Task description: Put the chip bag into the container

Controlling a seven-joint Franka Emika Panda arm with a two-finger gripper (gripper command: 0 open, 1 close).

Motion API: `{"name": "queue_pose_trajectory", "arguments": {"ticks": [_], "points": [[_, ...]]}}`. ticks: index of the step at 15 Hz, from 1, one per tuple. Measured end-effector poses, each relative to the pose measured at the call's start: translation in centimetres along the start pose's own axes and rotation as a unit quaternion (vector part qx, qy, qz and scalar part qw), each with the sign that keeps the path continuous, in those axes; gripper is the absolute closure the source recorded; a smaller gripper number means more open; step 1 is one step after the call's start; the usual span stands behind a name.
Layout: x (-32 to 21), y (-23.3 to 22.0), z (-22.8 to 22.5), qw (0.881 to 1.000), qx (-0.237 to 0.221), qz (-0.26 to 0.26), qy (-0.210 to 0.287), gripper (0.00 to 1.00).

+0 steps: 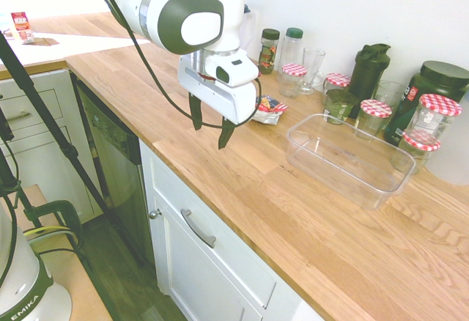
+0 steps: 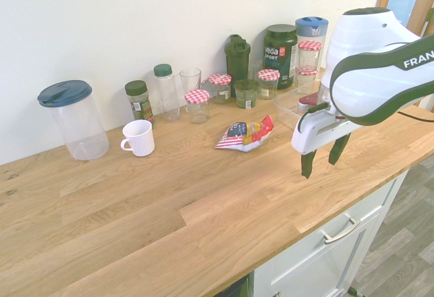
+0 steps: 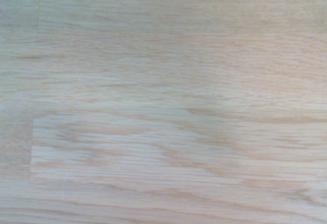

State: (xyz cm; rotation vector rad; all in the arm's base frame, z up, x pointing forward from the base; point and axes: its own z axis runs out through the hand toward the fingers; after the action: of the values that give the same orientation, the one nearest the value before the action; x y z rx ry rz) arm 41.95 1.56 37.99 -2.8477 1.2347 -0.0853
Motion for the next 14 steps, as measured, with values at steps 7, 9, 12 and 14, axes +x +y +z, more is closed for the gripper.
{"name": "queue_pose_trajectory", "arguments": {"ticks": [7,9,12,14], "points": [[1.8,-1.2,-0.2,0.999,0.024,0.032,-0.004,0.0],[3.4,-2.1,-1.2,0.997,0.051,0.059,-0.012,0.0],[5.2,-3.6,-3.1,0.993,0.081,0.083,-0.023,0.0],[5.9,-4.9,-4.3,0.992,0.091,0.086,-0.029,0.0]]}}
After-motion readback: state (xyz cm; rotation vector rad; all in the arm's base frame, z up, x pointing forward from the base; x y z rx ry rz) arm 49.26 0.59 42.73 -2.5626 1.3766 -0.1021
